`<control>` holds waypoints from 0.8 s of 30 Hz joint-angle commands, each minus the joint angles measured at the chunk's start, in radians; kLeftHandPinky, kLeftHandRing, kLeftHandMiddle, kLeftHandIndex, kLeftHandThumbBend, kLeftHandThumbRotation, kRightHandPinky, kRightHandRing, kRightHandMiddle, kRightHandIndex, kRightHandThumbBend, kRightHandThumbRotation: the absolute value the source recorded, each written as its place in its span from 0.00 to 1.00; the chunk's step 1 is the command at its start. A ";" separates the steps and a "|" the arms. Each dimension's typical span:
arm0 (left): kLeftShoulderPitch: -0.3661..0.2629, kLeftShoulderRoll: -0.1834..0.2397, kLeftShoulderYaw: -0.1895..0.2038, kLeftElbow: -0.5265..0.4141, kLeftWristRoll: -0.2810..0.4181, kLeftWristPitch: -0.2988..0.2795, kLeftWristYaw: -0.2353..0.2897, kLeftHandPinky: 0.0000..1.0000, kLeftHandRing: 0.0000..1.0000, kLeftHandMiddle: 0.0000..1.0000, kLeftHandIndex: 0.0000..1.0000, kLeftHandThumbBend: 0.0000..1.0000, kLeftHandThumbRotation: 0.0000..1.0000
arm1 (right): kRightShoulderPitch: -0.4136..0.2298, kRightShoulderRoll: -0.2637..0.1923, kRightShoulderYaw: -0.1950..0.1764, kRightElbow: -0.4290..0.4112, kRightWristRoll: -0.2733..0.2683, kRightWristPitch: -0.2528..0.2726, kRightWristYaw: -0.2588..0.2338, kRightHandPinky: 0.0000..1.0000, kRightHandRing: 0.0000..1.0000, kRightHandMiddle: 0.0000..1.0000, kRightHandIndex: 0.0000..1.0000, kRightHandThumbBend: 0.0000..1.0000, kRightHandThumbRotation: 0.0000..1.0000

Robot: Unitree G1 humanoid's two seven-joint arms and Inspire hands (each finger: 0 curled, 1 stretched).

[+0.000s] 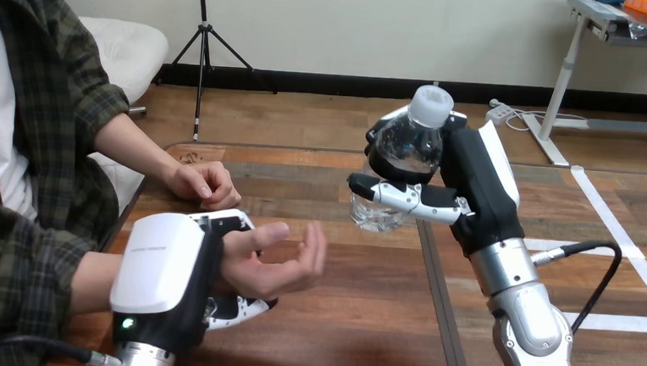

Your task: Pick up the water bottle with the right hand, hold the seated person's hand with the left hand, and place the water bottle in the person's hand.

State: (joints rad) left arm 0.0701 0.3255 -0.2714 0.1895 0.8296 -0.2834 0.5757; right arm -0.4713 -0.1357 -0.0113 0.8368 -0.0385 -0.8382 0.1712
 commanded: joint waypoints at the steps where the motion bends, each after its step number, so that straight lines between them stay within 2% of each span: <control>1: -0.057 -0.055 -0.097 -0.077 0.021 -0.069 -0.019 0.30 0.34 0.38 0.41 0.84 0.00 | -0.105 0.008 -0.006 -0.066 0.009 -0.012 -0.014 0.41 0.44 0.47 0.47 0.70 0.00; 24: -0.046 -0.063 -0.101 -0.094 0.012 -0.066 -0.044 0.30 0.34 0.38 0.41 0.87 0.00 | -0.094 0.023 -0.002 -0.090 0.024 -0.013 0.011 0.40 0.44 0.46 0.46 0.68 0.00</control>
State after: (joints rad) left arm 0.0699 0.3021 -0.3033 0.1624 0.8359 -0.2916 0.5491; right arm -0.4789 -0.1191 -0.0102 0.8269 -0.0380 -0.8378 0.1784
